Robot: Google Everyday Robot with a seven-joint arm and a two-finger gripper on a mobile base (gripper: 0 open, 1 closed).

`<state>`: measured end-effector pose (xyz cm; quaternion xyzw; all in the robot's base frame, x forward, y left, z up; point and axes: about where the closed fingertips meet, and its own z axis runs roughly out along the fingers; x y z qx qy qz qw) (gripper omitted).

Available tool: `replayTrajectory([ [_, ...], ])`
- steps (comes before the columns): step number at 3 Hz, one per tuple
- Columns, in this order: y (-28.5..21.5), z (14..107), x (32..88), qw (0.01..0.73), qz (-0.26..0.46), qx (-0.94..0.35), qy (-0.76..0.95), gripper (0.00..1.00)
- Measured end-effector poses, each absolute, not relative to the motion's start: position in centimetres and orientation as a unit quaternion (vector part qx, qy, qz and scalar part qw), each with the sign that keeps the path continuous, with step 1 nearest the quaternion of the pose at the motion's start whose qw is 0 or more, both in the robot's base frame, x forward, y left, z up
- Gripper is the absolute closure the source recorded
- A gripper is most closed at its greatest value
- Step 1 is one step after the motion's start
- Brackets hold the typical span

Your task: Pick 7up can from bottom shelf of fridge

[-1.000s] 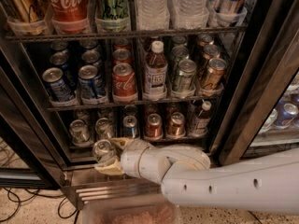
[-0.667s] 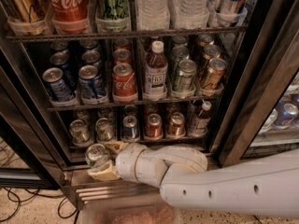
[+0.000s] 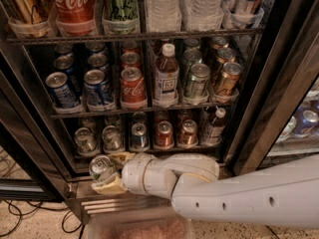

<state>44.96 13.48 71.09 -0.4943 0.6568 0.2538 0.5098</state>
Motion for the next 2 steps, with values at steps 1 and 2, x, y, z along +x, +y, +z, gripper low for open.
replayTrajectory([
  [1, 13.5, 71.1, 44.0, 0.493, 0.277, -0.513, 0.645, 1.00],
  [2, 12.2, 71.8, 43.4, 0.481, 0.309, -0.517, 0.637, 1.00],
])
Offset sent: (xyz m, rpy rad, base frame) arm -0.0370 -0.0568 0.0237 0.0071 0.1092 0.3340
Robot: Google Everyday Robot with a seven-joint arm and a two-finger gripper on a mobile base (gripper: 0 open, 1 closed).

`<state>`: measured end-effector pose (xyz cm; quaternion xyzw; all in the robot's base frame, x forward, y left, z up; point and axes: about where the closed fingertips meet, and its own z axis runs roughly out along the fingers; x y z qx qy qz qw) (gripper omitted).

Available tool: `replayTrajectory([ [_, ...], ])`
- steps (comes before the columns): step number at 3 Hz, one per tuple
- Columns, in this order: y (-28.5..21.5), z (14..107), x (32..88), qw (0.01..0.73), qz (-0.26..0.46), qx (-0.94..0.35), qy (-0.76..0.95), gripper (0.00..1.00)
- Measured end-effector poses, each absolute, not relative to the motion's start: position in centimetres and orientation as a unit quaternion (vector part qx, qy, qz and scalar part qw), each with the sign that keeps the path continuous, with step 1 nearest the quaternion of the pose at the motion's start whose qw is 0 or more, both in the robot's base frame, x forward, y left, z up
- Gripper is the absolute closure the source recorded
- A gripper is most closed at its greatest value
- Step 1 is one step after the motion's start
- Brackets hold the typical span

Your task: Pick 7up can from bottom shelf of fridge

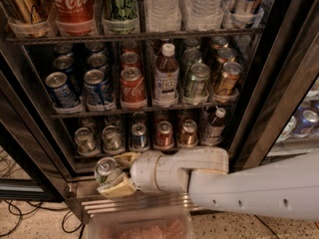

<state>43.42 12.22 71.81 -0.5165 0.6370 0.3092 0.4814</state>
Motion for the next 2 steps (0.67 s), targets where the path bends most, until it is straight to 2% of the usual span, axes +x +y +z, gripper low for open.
replayTrajectory([
  [2, 6.9, 73.4, 41.9, 0.466, 0.322, -0.522, 0.637, 1.00],
])
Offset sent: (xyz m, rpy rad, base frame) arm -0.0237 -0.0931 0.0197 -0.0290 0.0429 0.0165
